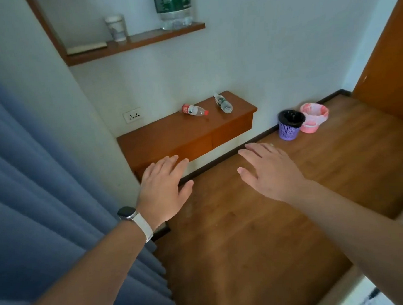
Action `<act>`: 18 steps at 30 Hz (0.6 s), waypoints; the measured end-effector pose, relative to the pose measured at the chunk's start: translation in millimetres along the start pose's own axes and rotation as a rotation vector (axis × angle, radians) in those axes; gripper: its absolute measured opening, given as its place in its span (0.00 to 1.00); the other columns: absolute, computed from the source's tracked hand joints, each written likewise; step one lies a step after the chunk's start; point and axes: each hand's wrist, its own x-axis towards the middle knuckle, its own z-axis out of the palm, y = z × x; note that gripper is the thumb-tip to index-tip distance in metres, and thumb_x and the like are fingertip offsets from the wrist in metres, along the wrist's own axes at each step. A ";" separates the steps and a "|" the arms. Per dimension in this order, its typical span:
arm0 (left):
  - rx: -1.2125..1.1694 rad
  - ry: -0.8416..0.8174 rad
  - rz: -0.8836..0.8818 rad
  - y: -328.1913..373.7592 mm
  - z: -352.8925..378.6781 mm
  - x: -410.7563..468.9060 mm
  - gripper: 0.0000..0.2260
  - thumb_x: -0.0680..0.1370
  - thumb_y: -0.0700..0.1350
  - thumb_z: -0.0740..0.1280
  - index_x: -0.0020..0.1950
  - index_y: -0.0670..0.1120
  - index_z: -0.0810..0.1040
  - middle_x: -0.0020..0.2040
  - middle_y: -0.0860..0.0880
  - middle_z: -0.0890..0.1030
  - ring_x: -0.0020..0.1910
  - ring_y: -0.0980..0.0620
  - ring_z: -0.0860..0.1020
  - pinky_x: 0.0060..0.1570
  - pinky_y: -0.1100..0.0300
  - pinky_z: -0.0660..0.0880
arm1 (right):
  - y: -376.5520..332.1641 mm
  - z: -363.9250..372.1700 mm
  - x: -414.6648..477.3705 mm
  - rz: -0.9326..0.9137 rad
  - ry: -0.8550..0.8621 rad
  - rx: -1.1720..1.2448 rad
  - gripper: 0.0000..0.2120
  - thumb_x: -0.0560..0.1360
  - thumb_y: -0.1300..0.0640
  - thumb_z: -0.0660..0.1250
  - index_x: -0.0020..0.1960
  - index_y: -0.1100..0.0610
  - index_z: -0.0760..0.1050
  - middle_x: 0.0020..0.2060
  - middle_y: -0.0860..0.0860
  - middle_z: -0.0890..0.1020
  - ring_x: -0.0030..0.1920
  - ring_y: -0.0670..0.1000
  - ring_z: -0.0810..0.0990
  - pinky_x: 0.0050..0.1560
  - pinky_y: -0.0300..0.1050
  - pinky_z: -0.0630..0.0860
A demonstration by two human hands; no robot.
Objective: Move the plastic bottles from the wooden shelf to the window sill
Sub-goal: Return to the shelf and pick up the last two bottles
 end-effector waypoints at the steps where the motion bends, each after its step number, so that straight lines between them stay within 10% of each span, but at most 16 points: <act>1: -0.003 -0.002 0.009 -1.3 2.2 8.0 0.32 0.78 0.67 0.50 0.78 0.54 0.66 0.77 0.49 0.69 0.76 0.45 0.66 0.74 0.45 0.59 | 5.7 -1.3 4.7 0.014 0.004 0.005 0.27 0.80 0.38 0.51 0.75 0.47 0.62 0.75 0.48 0.65 0.75 0.53 0.62 0.73 0.54 0.59; 18: -0.100 0.056 0.183 -74.1 51.6 175.6 0.28 0.79 0.63 0.56 0.72 0.50 0.75 0.71 0.44 0.76 0.70 0.40 0.73 0.67 0.40 0.68 | 15.1 29.0 148.4 0.140 -0.016 -0.037 0.27 0.80 0.37 0.50 0.74 0.47 0.63 0.74 0.48 0.67 0.75 0.53 0.63 0.74 0.57 0.61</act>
